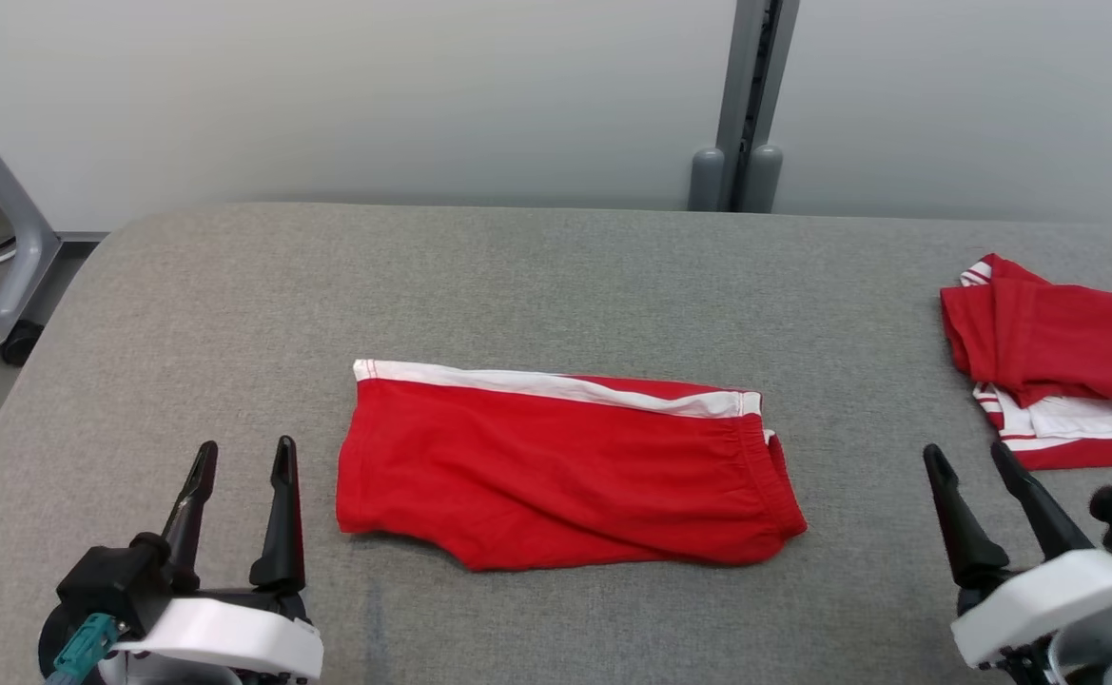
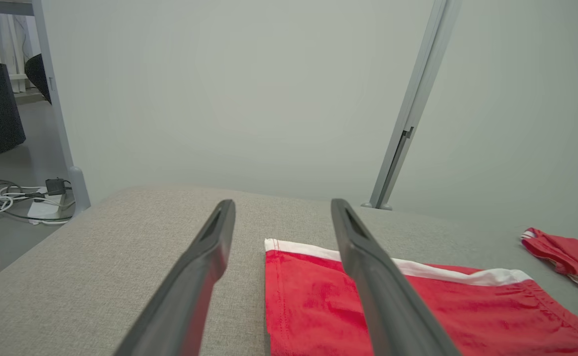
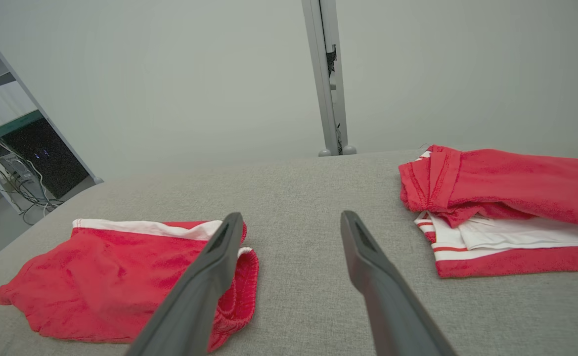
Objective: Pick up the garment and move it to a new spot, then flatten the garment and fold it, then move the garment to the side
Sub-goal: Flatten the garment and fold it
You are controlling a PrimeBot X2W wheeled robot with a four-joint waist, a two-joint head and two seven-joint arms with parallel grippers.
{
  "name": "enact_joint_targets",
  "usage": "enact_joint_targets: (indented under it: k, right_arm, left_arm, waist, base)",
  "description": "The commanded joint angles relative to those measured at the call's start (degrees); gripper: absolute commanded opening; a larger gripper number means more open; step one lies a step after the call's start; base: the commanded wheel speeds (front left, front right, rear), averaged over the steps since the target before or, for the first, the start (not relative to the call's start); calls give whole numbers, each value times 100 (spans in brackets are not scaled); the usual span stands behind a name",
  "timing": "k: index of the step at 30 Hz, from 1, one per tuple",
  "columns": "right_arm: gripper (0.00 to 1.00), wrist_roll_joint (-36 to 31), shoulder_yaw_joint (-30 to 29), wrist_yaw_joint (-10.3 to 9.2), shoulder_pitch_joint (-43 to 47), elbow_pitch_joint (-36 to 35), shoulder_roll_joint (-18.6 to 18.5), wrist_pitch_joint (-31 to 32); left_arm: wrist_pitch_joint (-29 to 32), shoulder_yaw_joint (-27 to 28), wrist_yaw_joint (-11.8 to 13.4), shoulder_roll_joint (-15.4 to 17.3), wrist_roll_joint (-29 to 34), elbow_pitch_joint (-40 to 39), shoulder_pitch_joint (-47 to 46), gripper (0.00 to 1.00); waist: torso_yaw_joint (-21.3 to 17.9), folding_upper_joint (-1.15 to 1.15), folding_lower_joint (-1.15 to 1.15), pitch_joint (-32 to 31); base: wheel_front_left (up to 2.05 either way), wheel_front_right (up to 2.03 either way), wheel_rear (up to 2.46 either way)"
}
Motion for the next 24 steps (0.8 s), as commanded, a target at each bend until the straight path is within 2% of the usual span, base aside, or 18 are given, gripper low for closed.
enact_joint_targets:
  k: [1, 4, 10, 17, 24]
  right_arm:
    - [100, -91, 90, 2, -220, 112, 64, 162]
    - [100, -158, 157, 2, -472, 305, 182, 347]
    - [100, -381, 306, 2, -1079, 1147, 477, 787]
    - [100, -564, 111, 2, -1294, 2043, 668, 1141]
    - [100, -687, -236, 2, -1311, 2517, 820, 1259]
  left_arm:
    - [-7, 8, -73, -38, 78, 44, -96, 100]
    - [-7, 5, -147, -101, 122, 94, -155, 100]
    - [-7, -23, -296, -245, 231, 244, -292, 100]
    - [-7, 41, -398, -322, 299, 352, -338, 100]
    - [-7, 73, -503, -361, 342, 433, -373, 100]
  waist:
    - [119, 0, 0, 57]
    - [230, 0, 0, 96]
    - [610, 0, 0, 180]
    - [927, 0, 0, 272]
    - [993, 0, 0, 317]
  base:
    - [0, 0, 0]
    - [0, 0, 0]
    - [0, 0, 0]
    - [0, 0, 0]
    - [0, 0, 0]
